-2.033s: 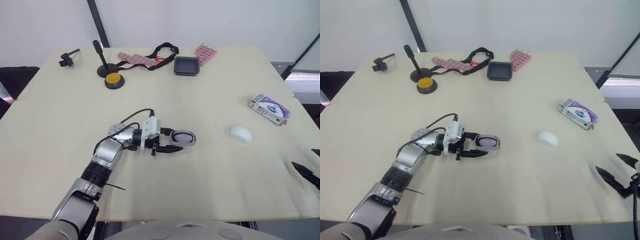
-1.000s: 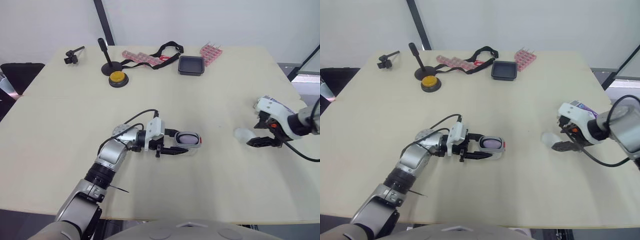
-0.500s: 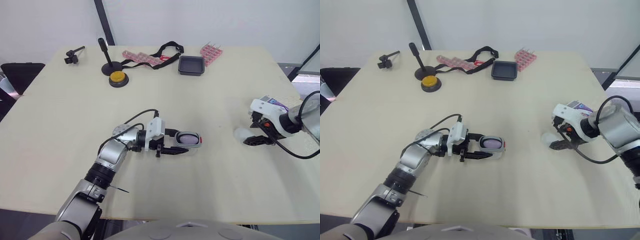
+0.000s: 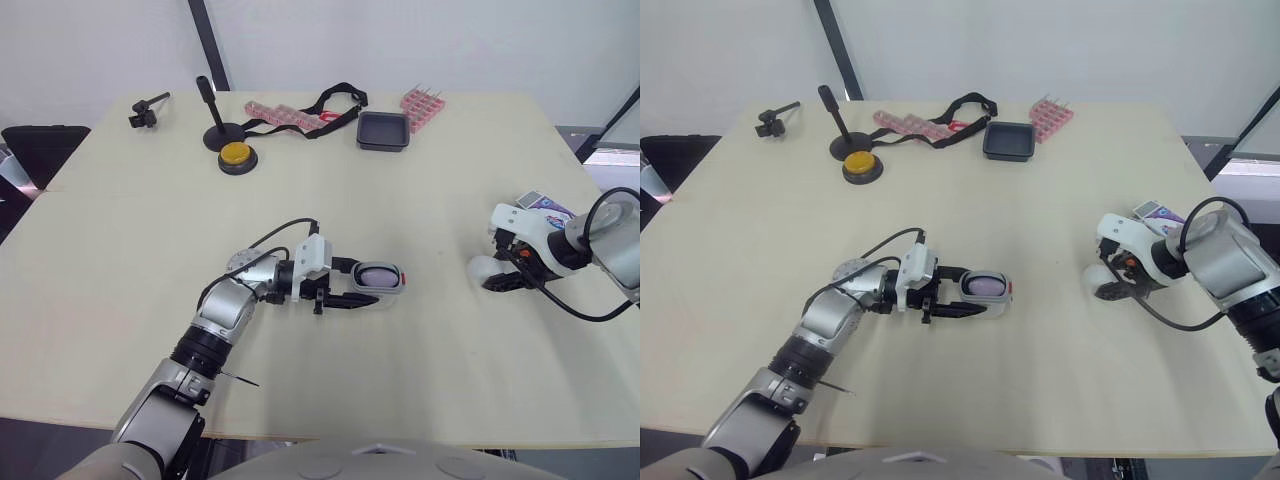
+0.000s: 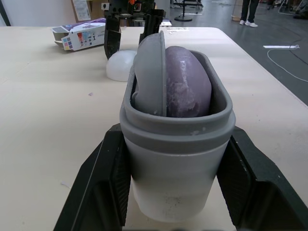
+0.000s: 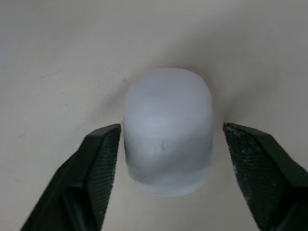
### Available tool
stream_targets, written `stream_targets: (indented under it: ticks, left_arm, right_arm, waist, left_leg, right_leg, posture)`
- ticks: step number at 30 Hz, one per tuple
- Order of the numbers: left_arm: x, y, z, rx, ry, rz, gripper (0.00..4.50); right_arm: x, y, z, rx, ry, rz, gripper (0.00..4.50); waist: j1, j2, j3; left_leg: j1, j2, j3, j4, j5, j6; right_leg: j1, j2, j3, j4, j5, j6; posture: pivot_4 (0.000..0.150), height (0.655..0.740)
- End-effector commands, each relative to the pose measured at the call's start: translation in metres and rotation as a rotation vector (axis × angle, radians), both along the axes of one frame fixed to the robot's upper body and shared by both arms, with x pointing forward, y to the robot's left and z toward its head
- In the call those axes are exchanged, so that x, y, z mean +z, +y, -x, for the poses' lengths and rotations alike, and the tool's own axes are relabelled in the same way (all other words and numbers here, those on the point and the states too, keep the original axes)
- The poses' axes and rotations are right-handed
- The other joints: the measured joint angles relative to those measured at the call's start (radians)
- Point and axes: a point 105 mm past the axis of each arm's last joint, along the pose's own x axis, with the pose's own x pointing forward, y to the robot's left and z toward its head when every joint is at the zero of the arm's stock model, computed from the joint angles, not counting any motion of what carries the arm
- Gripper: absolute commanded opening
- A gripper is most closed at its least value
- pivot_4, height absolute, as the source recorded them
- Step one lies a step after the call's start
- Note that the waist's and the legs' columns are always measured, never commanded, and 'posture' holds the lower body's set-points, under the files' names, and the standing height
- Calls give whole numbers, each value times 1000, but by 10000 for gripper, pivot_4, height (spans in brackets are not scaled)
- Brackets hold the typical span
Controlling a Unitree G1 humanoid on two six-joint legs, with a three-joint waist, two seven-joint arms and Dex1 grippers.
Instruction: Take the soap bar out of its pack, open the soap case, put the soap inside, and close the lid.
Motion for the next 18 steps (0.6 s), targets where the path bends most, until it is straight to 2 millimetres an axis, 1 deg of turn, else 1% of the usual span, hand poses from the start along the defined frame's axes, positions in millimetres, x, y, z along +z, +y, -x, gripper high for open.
stream_targets:
  ticks: [1, 2, 3, 6, 8, 11, 15, 18]
  left_arm:
    - [11, -1, 2, -7, -39, 29, 19578]
    - [11, -1, 2, -7, -38, 28, 19578]
    - [10, -1, 2, -7, -37, 28, 19578]
    - [10, -1, 1, -8, -36, 27, 19578]
    - [10, 0, 1, -7, -36, 26, 19578]
    - [9, 0, -1, -3, -34, 25, 19578]
    - [9, 0, -3, 4, -34, 19, 19578]
    - [8, 1, -7, 16, -35, 14, 19578]
  right_arm:
    - [10, -2, -4, 9, -39, 23, 22406]
    - [10, -2, -4, 12, -40, 26, 20105]
    - [10, -2, -4, 15, -41, 29, 19457]
    - [12, -1, -3, 35, -47, 40, 19458]
    - [17, 2, -4, 74, -64, 47, 19458]
    - [35, 20, -4, 176, -98, 1, 19458]
    - [65, 46, -4, 333, -156, -7, 19458]
    - [92, 73, 0, 456, -189, -34, 19458]
  waist:
    - [0, 0, 0]
    - [0, 0, 0]
    - [0, 0, 0]
    - [-1, 0, 0]
    - [-1, 0, 0]
    - [-2, 0, 0]
    - [-9, 0, 0]
    - [-11, 0, 0]
  left_leg:
    - [0, 0, 0, 0, 0, 0]
    - [0, 0, 0, 0, 0, 0]
    - [0, 0, 0, 0, 0, 0]
    - [0, 0, 0, 0, 0, 0]
    - [0, 0, 0, 0, 0, 0]
    - [0, 0, 0, 0, 0, 0]
    - [0, 1, 0, 0, 0, 0]
    - [1, 1, 0, 0, 0, 0]
  right_leg:
    - [0, 0, 0, 0, 0, 0]
    - [0, 0, 0, 0, 0, 0]
    - [0, 0, 0, 0, 0, 0]
    - [0, 0, 0, 0, 0, 0]
    - [0, 0, 0, 0, 0, 0]
    - [0, 0, 0, 0, 0, 0]
    - [0, 0, 1, 1, 0, 0]
    - [-1, 0, 1, 2, 0, 0]
  posture:
    - [1500, 7291]
    - [1500, 7291]
    - [1500, 7291]
    - [1500, 7291]
    - [1500, 7291]
    - [1500, 7291]
    - [1500, 7291]
    - [1500, 7291]
